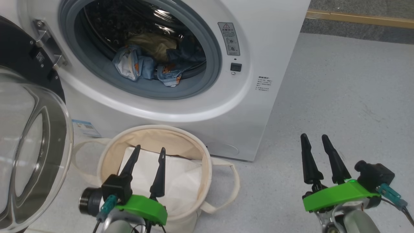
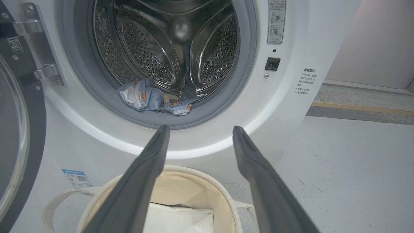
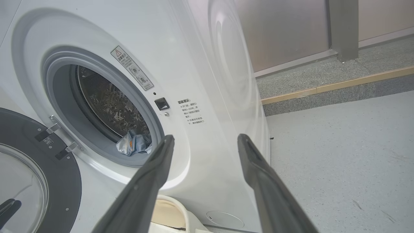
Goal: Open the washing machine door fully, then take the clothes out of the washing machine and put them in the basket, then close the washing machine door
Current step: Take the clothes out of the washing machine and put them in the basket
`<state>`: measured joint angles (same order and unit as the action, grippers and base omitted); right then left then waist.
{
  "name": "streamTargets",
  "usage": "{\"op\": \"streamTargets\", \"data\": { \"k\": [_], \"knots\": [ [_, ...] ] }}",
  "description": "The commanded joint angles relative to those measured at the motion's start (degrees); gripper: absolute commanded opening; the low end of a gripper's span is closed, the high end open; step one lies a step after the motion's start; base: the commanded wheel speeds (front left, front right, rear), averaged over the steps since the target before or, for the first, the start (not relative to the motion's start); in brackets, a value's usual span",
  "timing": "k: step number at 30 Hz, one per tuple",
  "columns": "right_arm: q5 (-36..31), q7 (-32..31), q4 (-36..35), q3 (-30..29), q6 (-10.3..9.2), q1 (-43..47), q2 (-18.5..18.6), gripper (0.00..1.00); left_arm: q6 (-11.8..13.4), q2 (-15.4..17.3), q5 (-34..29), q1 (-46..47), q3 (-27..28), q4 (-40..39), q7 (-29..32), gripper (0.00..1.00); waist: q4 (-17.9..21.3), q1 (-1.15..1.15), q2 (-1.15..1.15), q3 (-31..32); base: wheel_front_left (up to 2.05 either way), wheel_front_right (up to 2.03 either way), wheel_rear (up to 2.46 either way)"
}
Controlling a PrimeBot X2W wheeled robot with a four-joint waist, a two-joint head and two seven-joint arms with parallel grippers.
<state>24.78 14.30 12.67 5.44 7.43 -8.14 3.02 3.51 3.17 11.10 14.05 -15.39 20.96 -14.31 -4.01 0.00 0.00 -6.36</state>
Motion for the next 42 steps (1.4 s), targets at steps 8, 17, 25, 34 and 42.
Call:
{"op": "streamTargets", "data": {
  "k": [8, 17, 25, 34, 42],
  "knots": [
    [-0.37, 0.7, -1.54, 1.46, 0.06, -1.62, -0.14, 1.0, 0.4, 0.07, -1.06, 1.24, 2.63, -2.51, -0.69, 1.0, 0.22, 0.0, 0.0, -0.24, 0.0, 0.0, 0.0],
    [-2.71, 0.7, -0.99, 0.37, 0.06, -1.88, -0.14, 1.0, 0.71, -0.01, -1.47, 1.86, 3.23, -3.15, -0.69, 1.0, 0.85, 0.0, 0.0, -1.72, 0.0, 0.0, 0.0],
    [-3.1, 0.7, -1.77, -0.01, 0.06, -2.83, -0.14, 1.0, 1.5, 0.24, -2.2, 6.06, 4.59, -1.87, -0.69, 1.0, 2.38, 0.0, 0.0, -6.36, 0.0, 0.0, 0.0],
    [-4.57, 0.7, -3.23, -0.22, 0.06, -5.15, -0.14, 1.0, 4.51, 2.22, -3.57, 18.89, 7.35, 4.04, -0.21, 1.0, 4.14, 0.0, 0.0, -16.09, 0.0, 0.0, 0.0],
    [-2.64, 0.7, -4.91, 0.94, 0.06, -8.89, -0.14, 1.0, 6.09, 7.94, -5.6, 36.42, 9.22, 12.54, 4.49, 1.0, 7.54, 0.0, 0.0, -25.47, 0.0, 0.0, 0.0]
  ]
}}
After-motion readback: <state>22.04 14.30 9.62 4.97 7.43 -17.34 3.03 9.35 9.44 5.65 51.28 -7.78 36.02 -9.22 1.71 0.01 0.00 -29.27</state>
